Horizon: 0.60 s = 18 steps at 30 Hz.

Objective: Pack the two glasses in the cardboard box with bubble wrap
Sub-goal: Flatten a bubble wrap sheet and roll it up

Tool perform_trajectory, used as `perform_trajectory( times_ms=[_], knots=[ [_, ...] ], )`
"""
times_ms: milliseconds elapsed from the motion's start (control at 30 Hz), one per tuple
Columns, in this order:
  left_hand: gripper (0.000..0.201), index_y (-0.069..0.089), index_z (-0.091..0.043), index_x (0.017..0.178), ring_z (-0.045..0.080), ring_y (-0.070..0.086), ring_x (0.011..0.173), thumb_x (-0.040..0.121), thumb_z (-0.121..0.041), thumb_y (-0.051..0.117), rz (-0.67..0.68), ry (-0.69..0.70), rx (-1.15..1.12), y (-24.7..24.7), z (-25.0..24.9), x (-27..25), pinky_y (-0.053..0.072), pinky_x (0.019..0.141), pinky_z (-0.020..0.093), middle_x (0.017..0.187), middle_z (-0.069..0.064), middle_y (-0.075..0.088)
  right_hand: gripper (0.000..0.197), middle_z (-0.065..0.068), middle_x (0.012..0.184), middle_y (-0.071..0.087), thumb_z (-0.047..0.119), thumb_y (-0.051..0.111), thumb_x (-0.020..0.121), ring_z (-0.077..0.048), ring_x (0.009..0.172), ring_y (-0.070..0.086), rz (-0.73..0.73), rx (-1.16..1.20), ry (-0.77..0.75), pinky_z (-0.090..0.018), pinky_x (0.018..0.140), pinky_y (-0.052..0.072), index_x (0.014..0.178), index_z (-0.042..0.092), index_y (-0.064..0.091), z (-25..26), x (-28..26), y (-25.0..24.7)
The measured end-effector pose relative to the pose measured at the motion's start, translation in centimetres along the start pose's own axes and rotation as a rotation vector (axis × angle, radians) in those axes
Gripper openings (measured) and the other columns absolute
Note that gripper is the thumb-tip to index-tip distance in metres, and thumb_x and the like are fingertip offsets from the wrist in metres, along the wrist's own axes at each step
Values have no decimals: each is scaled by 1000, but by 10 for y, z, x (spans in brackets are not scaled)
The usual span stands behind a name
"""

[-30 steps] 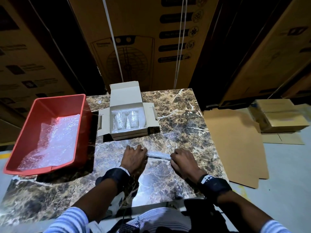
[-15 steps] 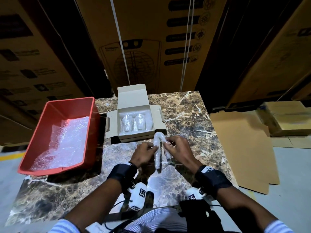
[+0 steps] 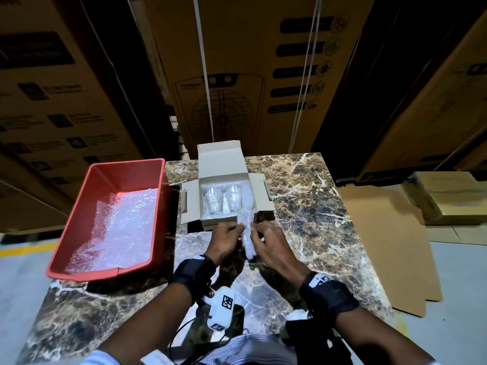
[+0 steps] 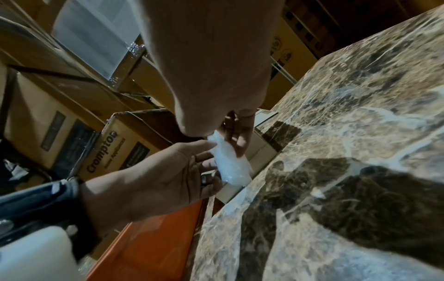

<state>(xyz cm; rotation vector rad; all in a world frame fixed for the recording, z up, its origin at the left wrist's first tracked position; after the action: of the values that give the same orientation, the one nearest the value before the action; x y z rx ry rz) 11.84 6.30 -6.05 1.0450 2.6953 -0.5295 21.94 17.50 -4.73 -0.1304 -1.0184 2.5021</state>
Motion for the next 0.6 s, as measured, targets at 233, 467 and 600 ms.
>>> perform_trajectory(
  times_ms=[233,467,600],
  knots=[
    [29,61,-8,78,20,57,70,104,-18,53,14,-56,-140,-33,5,4,46,65,29,73,8,62,21,3,83,73,19,77,90,-17,75,72,-82,393,234,-24,65,59,111,18,73,15,8,12],
    [18,51,-9,102,22,50,57,102,-27,55,89,-159,-450,-65,-5,-5,45,54,29,83,13,47,15,9,92,75,34,76,91,-4,85,69,-89,344,272,-22,75,51,100,21,76,29,20,41],
    [37,47,-12,96,20,54,50,97,-42,68,98,-84,-369,-88,-4,-5,50,50,28,67,5,49,22,8,85,78,41,71,94,-10,78,74,-3,403,300,-34,72,59,93,20,78,43,22,59]
  ],
)
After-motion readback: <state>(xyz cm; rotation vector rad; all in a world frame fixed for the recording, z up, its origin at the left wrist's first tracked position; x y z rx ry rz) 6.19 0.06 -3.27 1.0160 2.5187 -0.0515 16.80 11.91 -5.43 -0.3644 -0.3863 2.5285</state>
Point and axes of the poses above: each hand's wrist, its own x-axis towards the middle knuckle, its own y-axis out of the palm, z = x × y, the point moved 4 cm from there along x, towards the middle knuckle
